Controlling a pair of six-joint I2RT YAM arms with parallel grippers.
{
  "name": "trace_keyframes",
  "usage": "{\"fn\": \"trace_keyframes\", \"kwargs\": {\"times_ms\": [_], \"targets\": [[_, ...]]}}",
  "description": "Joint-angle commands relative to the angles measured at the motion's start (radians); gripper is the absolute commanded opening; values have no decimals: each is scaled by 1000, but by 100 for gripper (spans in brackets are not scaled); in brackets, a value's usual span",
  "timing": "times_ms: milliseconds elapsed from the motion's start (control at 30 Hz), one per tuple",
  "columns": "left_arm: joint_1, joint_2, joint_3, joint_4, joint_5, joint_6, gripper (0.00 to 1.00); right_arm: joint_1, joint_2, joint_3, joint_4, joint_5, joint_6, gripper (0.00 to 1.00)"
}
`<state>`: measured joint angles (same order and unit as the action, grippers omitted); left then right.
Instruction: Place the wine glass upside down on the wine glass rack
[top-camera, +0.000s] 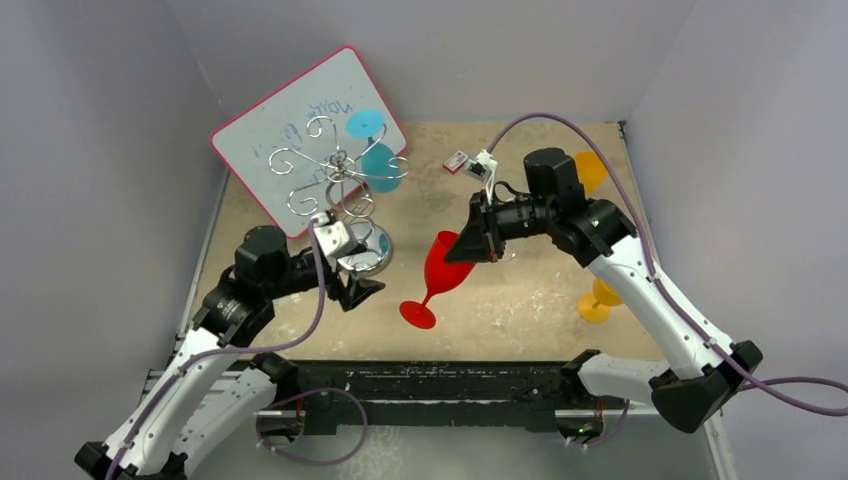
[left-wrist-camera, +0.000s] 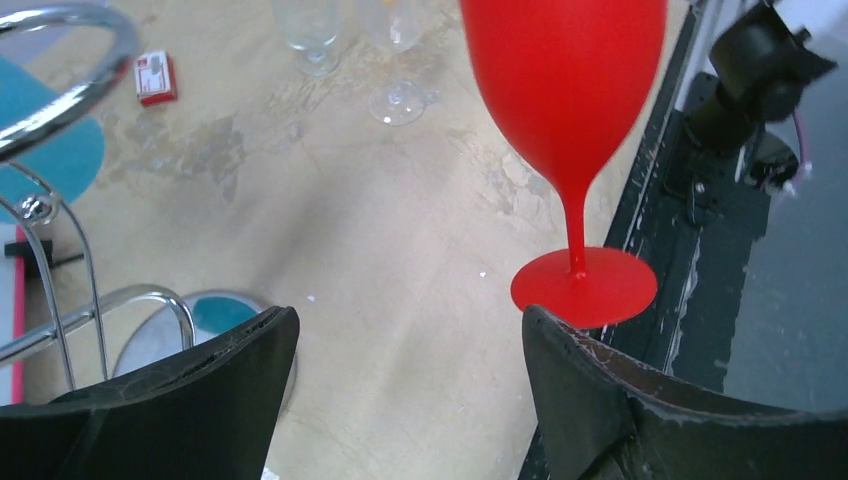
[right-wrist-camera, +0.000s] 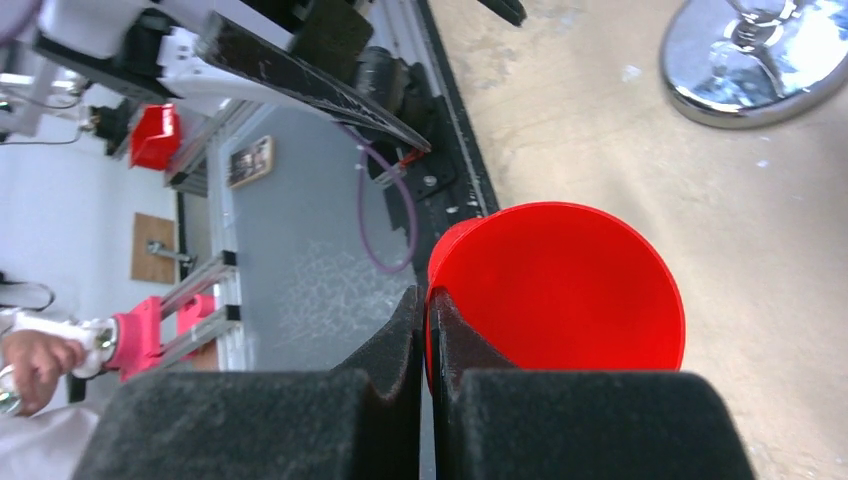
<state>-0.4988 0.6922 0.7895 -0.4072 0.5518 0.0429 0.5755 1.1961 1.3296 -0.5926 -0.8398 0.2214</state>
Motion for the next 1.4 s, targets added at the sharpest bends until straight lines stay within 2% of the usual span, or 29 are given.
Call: {"fn": "trace_keyframes", "kwargs": {"times_ms": [0,200,367,867,1267,1367], "targets": [[-4,-62,36,-83,149,272,83,-4,-44,53,46,-150,69,0],[-4,-135,62,-153,245,377,83,-6,-73,37,183,-239,196,0],[-4,-167,48,-187,324,419,75,-6,-84,-38,454,-322,400,0],[-4,-113,94,-197,481,492,62,-5,32,-26,569,-323,453,0],[-4,-38,159,-440,503,716,44,-6,82,-40,734,-347,558,0],[-4,-38,166,-469,501,743,35,-5,80,-44,734,-349,555,0]]}}
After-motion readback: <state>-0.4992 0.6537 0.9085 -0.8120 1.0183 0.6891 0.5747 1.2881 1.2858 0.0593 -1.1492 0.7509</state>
